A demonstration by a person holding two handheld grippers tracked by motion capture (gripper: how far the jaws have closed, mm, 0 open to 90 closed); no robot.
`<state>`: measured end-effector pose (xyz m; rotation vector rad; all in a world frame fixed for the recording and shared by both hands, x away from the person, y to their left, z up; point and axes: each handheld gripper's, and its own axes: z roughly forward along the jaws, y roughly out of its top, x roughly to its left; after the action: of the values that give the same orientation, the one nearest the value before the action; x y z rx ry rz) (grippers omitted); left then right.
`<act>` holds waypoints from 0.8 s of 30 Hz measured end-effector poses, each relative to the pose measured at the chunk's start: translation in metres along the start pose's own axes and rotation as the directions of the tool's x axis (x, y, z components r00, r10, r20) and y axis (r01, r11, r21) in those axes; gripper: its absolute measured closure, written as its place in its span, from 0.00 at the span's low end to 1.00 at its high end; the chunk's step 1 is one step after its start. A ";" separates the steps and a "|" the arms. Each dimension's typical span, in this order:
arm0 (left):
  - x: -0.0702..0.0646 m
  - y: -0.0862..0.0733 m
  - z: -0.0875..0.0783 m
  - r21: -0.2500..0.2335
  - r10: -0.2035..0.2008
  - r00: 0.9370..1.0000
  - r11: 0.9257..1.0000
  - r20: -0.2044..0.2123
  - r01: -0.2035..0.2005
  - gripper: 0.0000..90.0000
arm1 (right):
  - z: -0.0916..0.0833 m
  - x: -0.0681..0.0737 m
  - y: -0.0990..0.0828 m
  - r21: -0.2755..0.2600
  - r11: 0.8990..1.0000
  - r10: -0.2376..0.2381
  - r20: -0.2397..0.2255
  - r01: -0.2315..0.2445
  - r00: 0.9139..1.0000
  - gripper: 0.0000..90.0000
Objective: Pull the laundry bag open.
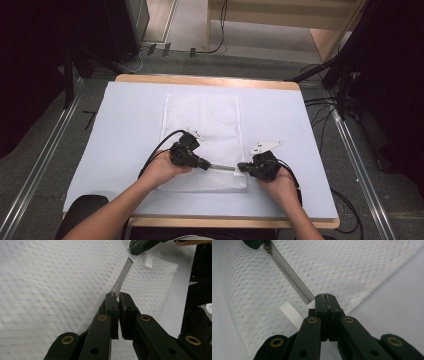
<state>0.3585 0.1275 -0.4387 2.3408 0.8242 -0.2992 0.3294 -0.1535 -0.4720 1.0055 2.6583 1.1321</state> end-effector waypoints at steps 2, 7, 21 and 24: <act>0.002 -0.002 -0.003 -0.009 -0.015 1.000 1.000 0.006 0.015 0.98 | 0.000 0.000 0.000 0.000 1.000 0.000 -0.001 0.000 1.000 1.00; 0.006 -0.005 -0.009 -0.015 -0.029 0.999 0.999 0.013 0.029 0.98 | 0.000 0.000 0.000 0.004 1.000 0.002 -0.006 -0.002 1.000 1.00; 0.016 -0.009 -0.020 -0.007 -0.063 0.998 0.998 0.028 0.063 0.98 | 0.000 -0.002 0.002 0.019 1.000 0.014 -0.021 -0.013 1.000 1.00; 0.018 -0.011 -0.022 -0.004 -0.070 0.997 0.998 0.032 0.070 0.98 | 0.000 -0.003 0.002 0.020 1.000 0.010 -0.023 -0.009 1.000 1.00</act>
<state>0.3657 0.1564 -0.4337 2.2999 0.8922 -0.3630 0.3325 -0.1542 -0.4709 1.0157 2.6908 1.1286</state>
